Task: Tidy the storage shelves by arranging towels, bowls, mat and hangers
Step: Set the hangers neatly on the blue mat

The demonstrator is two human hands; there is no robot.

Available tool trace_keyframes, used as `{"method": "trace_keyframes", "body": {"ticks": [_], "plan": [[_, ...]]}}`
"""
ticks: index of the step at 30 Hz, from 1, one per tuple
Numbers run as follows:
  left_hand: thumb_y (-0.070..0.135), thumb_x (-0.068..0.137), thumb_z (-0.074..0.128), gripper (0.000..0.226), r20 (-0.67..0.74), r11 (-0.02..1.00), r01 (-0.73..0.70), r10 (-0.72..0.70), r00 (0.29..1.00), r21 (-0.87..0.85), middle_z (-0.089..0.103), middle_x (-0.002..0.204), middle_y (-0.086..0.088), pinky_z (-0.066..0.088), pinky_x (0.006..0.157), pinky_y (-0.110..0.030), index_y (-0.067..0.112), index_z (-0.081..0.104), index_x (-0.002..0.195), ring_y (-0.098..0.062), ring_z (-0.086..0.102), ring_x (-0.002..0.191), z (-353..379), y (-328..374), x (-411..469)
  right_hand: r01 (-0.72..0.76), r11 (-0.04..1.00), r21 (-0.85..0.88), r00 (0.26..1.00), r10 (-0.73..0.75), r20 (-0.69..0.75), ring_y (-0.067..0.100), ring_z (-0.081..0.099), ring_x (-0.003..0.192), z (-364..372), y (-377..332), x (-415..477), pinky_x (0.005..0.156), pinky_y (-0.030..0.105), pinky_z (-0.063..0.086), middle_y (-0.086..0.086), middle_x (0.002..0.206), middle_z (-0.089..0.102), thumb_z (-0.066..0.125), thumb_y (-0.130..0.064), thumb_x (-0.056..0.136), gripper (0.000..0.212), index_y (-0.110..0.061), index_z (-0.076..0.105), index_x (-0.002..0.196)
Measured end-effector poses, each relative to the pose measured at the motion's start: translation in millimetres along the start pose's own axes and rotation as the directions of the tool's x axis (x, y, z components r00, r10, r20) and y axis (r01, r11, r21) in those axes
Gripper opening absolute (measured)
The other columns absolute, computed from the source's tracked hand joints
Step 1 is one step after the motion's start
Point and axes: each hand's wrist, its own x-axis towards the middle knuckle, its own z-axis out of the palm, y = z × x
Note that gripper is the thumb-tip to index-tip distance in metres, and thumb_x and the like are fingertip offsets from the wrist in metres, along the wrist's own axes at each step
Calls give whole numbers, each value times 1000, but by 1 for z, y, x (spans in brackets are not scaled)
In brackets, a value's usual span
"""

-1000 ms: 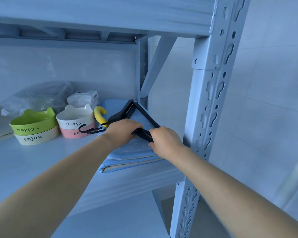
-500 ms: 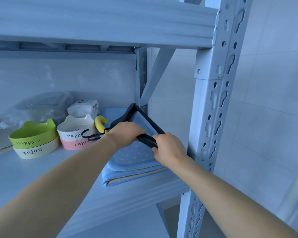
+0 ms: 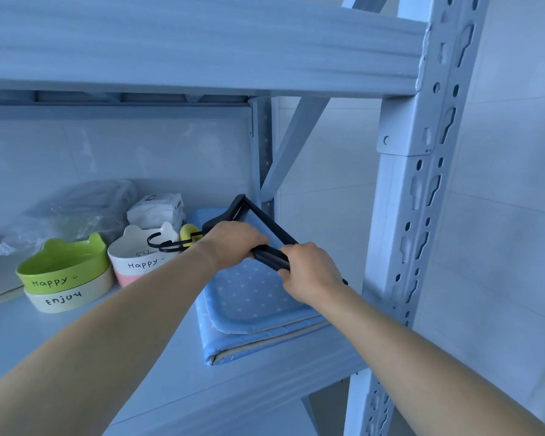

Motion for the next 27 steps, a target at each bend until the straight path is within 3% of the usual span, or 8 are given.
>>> {"method": "trace_keyframes", "body": {"ticks": [4,7,10,14,20,27], "plan": [[13,91,47,16,2,999,6,-7,1000,38,51,79,6,31,54,-28,26,52,99,-19,56,81,5,1,-4,3,1000,20,1000,-4,7,23,52,64,7,-2,-3,53,28,41,1,70,50,58,-19,88,7,-13,55,90],[11,91,47,17,-19,998,25,-24,1000,52,50,78,7,31,53,-28,25,52,98,-19,56,80,2,2,-9,18,1000,21,1000,-18,-10,22,48,61,6,-2,-4,49,27,35,-3,63,42,58,-19,88,11,-15,48,83],[11,91,46,16,-19,998,33,-32,999,59,52,79,6,35,55,-29,25,52,97,-19,57,80,-2,5,-16,28,999,31,999,-28,-18,23,49,63,4,-4,-8,52,28,38,0,67,46,58,-19,88,14,-17,46,81],[6,89,47,22,40,995,74,-76,996,62,58,86,3,43,61,-32,24,53,100,-19,58,84,-7,13,-25,52,997,48,999,-52,2,22,49,63,3,-6,-17,53,27,37,2,72,51,57,-19,89,7,-14,53,87],[4,89,47,25,94,990,109,-118,989,87,59,91,1,45,65,-32,24,52,102,-20,58,87,-13,23,-29,70,995,73,998,-69,-5,22,46,61,5,-4,-24,48,26,30,-1,64,41,58,-20,89,17,-15,45,81],[3,90,46,22,70,993,85,-91,993,86,57,89,4,43,62,-32,24,49,98,-19,55,86,-6,23,-29,90,991,99,996,-89,-19,21,47,64,10,0,-22,54,27,34,3,75,50,59,-22,89,11,-11,55,90]]}}
